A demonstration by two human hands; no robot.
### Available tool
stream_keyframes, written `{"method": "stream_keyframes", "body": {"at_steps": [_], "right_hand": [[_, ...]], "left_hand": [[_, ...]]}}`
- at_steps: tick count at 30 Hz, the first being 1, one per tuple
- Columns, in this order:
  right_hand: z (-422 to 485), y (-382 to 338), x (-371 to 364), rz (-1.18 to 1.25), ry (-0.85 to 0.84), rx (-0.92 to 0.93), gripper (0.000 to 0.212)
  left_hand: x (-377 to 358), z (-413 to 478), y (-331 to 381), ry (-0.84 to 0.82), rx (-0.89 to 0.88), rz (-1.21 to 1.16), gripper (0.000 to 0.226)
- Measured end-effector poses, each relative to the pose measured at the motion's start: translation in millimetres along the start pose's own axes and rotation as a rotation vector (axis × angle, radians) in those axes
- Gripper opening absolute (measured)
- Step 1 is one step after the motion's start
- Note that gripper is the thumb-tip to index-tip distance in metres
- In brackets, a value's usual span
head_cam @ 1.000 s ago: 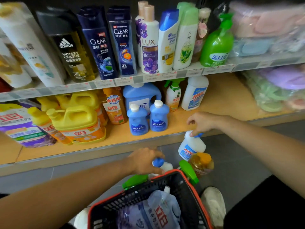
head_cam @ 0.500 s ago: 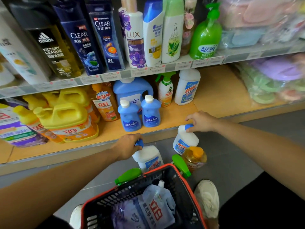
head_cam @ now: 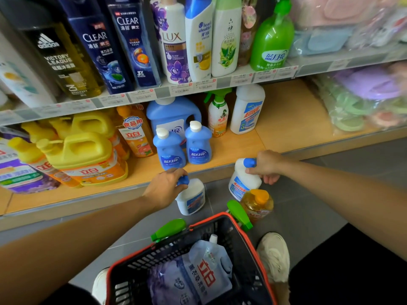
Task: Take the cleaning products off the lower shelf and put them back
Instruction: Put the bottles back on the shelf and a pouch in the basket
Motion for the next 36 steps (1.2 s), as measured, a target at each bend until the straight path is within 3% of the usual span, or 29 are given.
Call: {"method": "stream_keyframes", "body": {"at_steps": [3,7,9,12,14,17,23,27,33,36], "right_hand": [[-9,-9,-33,0.069,-0.213,0.084,0.046],[-22,-19,-59,-0.261,-0.305,0.229,0.059],[-25,-17,-64,-0.401,-0.316,0.259,0.049],[-30,-20,-63,-0.431,-0.275,0.291,0.037],[-32,-24,-60,-0.432,-0.250,0.307,0.032],[-36,-33,-45,-0.448,-0.220,0.318,0.038],[-59,-63,22,-0.454,-0.161,0.383,0.035],[-93,-85,81,-0.413,-0.017,0.432,0.037],[-136,-141,139,-0.263,0.227,0.576,0.043],[-147,-174,157,-0.071,0.296,0.676,0.040]], "left_hand": [[4,-2,-3,0.009,0.002,-0.070,0.035],[9,-14,-20,-0.009,0.078,-0.138,0.034],[-12,-23,-26,-0.194,0.110,-0.096,0.033],[-57,-57,-37,-0.612,0.119,0.072,0.043],[-71,-73,-47,-0.713,0.081,0.214,0.054],[-69,-75,-49,-0.661,0.048,0.245,0.049],[-47,-55,-63,-0.510,0.148,0.209,0.039],[-24,-47,-64,-0.423,0.151,0.102,0.026],[24,-43,-64,-0.325,0.243,-0.082,0.031],[51,-51,-63,-0.282,0.285,-0.161,0.028]]}}
Point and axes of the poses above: each hand's wrist, its own z-axis towards the middle knuckle, its own x-axis out of the back of the hand, y = z × x, the point moved 10 cm from there along z, towards the middle knuckle, and after that the axes turned 15 degrees about x, right-handed, at the moved point
